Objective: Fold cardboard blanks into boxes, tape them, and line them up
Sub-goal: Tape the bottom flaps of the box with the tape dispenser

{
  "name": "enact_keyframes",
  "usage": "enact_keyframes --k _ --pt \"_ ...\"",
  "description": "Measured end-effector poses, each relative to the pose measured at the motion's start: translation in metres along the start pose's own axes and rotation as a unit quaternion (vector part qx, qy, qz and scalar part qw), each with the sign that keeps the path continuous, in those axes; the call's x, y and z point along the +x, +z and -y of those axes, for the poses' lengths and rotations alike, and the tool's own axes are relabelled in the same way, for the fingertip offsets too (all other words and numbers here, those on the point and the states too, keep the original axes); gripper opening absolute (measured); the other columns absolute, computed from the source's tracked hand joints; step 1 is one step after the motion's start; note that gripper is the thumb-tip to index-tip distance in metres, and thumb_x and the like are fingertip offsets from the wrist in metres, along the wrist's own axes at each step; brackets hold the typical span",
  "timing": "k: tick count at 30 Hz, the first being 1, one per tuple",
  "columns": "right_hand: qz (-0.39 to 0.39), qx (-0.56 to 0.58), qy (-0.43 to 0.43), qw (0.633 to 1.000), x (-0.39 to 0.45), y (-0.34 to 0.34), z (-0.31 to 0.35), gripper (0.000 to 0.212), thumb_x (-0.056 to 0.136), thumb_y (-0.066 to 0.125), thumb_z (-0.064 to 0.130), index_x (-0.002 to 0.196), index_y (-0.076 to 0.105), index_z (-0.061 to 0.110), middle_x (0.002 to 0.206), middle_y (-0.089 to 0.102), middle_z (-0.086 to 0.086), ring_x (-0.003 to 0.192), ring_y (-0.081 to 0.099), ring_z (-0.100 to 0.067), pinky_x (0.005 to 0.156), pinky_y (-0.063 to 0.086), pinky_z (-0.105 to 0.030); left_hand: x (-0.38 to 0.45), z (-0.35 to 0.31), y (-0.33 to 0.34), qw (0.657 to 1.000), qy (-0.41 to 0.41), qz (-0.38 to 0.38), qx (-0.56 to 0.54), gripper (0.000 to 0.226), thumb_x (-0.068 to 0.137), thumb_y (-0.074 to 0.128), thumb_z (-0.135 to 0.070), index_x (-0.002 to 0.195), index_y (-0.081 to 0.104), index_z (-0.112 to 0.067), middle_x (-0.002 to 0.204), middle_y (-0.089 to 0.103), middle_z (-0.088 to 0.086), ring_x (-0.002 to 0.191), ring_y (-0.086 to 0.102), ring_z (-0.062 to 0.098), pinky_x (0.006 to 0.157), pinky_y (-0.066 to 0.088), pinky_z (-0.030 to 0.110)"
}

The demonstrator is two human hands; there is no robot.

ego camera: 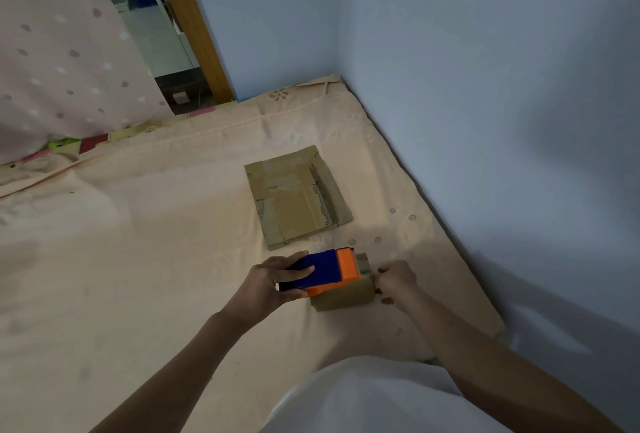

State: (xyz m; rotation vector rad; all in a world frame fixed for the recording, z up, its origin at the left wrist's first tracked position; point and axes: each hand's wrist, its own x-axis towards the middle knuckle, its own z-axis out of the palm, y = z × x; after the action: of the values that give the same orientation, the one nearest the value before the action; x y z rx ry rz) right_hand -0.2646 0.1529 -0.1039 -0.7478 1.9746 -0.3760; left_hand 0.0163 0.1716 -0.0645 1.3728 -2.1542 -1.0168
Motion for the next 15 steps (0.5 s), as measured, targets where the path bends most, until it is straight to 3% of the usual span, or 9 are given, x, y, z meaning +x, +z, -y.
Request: enact_keyframes --k 3,5,8,11,15 --pt "0.004 0.021 0.000 1.000 0.002 0.000 -0.009 0.004 0.092 0.066 0.010 0.089 0.068 0.011 0.100 0.071 -0.014 0.092 0.069 -0.030 0.078 0.062 -0.043 0.000 0.000 0.000 1.000 -0.005 0.005 0.006 0.049 0.083 0.072 -0.034 0.130 0.063 -0.037 0.145 0.051 -0.016 0.132 0.045 0.007 0.097 0.054 0.030" --pt "-0.039 -0.001 -0.043 0.998 0.002 -0.002 -0.011 0.010 0.089 0.068 0.012 0.094 0.075 0.008 0.096 0.074 -0.012 0.091 0.069 -0.029 0.079 0.059 -0.036 0.001 -0.001 0.000 1.000 -0.002 0.003 0.006 0.049 0.083 0.073 -0.034 0.131 0.063 -0.037 0.144 0.051 -0.017 0.132 0.045 0.006 0.096 0.054 0.028" --pt "-0.096 -0.016 -0.129 0.987 -0.005 -0.006 -0.004 0.018 0.091 0.065 0.012 0.081 0.076 0.002 0.080 0.073 -0.011 0.081 0.067 -0.027 0.072 0.052 -0.034 0.002 -0.001 0.001 1.000 0.004 0.005 0.013 0.050 0.083 0.073 -0.034 0.131 0.062 -0.038 0.145 0.051 -0.017 0.132 0.044 0.006 0.096 0.054 0.026" --pt "-0.037 -0.008 -0.157 0.987 -0.009 -0.003 0.003 0.015 0.091 0.068 0.019 0.084 0.077 0.009 0.081 0.073 -0.002 0.083 0.067 -0.019 0.079 0.054 -0.036 0.002 -0.002 0.000 1.000 0.002 0.009 0.021 0.049 0.082 0.072 -0.038 0.131 0.062 -0.039 0.144 0.050 -0.017 0.131 0.045 0.007 0.096 0.053 0.026" --pt "-0.013 -0.009 -0.138 0.990 -0.004 0.001 -0.003 0.018 0.087 0.077 0.023 0.097 0.076 0.009 0.093 0.073 -0.005 0.093 0.066 -0.019 0.085 0.055 -0.034 0.006 -0.005 -0.004 0.998 0.014 0.026 0.046 0.049 0.082 0.072 -0.040 0.130 0.063 -0.038 0.145 0.050 -0.015 0.129 0.046 0.008 0.097 0.053 0.027"
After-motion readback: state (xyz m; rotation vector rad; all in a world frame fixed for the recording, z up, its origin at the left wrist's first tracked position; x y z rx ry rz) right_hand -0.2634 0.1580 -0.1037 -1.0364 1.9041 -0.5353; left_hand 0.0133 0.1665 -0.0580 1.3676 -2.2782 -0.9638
